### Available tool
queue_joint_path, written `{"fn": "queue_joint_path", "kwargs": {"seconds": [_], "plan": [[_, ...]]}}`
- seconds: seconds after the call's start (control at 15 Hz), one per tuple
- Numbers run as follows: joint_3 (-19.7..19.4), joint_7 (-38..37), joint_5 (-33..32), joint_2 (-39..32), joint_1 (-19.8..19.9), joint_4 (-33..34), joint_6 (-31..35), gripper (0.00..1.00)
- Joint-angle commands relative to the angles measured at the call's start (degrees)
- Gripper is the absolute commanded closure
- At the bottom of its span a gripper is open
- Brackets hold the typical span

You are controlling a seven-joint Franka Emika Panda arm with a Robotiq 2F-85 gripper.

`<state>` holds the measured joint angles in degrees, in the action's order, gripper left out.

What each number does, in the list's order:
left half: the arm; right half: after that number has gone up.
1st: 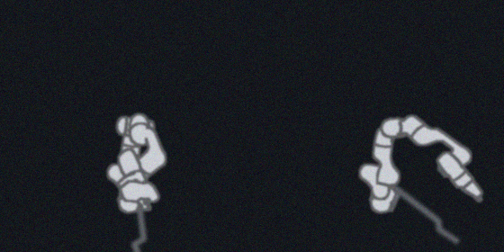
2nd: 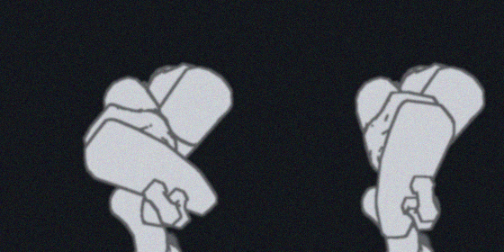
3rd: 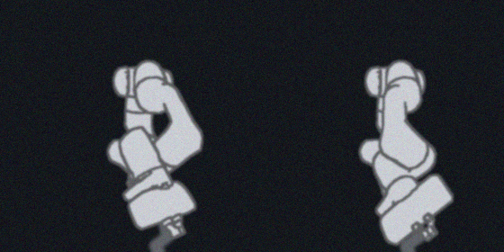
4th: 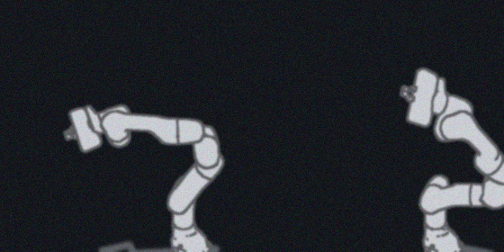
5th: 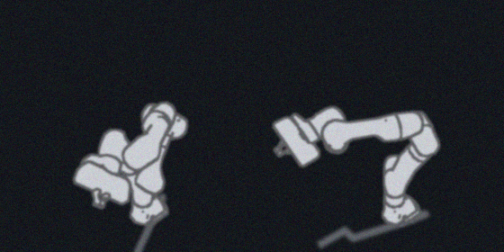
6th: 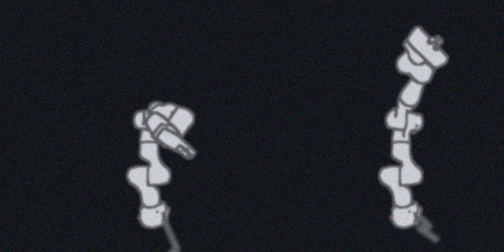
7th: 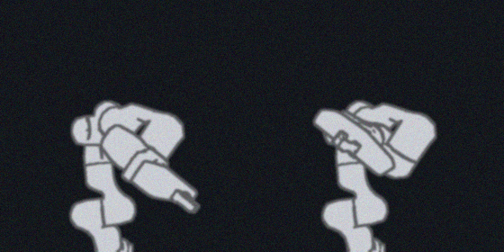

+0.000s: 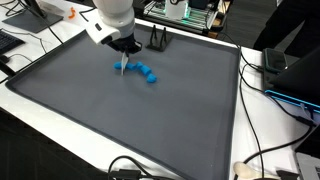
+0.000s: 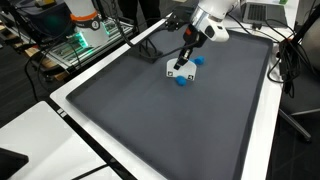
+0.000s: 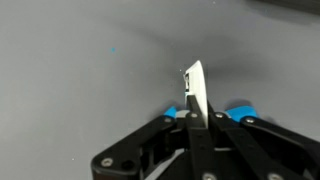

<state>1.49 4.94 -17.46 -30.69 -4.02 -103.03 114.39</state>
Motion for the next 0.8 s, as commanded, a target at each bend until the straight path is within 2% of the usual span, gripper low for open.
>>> {"fn": "queue_joint_path", "kwargs": {"seconds": [0.0, 0.73], "plan": [[0.19, 1.59, 2.14, 1.21, 1.28, -4.3, 0.42, 0.99], [0.55, 4.72, 4.68, 7.46, 2.99, -9.78, 1.05, 0.99]]}}
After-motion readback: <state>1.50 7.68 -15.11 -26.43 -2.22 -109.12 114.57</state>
